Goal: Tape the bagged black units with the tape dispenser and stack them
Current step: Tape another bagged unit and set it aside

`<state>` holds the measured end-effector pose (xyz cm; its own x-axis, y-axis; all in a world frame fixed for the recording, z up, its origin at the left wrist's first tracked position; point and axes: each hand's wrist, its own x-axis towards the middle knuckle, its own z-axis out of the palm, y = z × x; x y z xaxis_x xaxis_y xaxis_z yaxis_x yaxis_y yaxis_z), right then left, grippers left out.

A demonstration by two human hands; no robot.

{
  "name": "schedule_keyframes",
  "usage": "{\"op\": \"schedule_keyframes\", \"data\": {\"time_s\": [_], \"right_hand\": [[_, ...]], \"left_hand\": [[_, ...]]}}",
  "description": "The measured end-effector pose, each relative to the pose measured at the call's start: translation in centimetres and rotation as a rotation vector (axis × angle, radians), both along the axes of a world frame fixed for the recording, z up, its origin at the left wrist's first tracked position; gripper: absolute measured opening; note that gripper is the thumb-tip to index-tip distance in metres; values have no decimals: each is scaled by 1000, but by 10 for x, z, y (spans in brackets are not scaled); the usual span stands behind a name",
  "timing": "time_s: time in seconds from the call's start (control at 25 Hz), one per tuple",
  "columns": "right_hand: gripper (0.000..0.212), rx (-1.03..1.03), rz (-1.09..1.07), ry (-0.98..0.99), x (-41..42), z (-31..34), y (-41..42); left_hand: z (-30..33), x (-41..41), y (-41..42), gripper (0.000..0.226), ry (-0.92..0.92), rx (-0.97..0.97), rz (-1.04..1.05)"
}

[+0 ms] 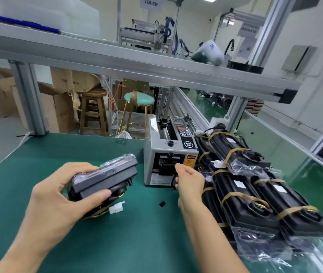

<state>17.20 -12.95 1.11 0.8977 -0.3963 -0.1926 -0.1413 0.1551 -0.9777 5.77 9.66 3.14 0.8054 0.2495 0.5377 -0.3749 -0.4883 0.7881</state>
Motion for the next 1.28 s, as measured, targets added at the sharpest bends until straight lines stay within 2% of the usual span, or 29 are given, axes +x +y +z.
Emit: {"op": "schedule_keyframes", "data": {"time_s": [0.12,0.44,0.56,0.64,0.68,0.76,0.84,0.96,1.28], "right_hand": [[11,18,-2,26,7,5,9],[16,69,-84,118,20,10,17],[19,250,-22,175,8,21,14],[18,420,138,126,-16,33,9],[13,411,263,52,-31,39,10],[19,256,525,-109,-62,51,21],[21,104,636,-221,-83,57,38],[7,70,611,-240,-87,49,52],[12,91,599,-254,-82,38,57]], "left_hand": [[2,-1,-8,39,-34,10,-30],[6,-7,-15,36,-44,23,-42],[6,-8,-17,36,-43,16,-34],[6,-9,-18,38,-39,4,-14],[6,-9,-19,41,-38,1,-1],[5,-7,-24,38,-45,-1,7],[3,-7,-29,38,-42,-11,14],[3,-10,-33,41,-44,-32,41],[3,-12,-38,42,-42,-30,60]]}}
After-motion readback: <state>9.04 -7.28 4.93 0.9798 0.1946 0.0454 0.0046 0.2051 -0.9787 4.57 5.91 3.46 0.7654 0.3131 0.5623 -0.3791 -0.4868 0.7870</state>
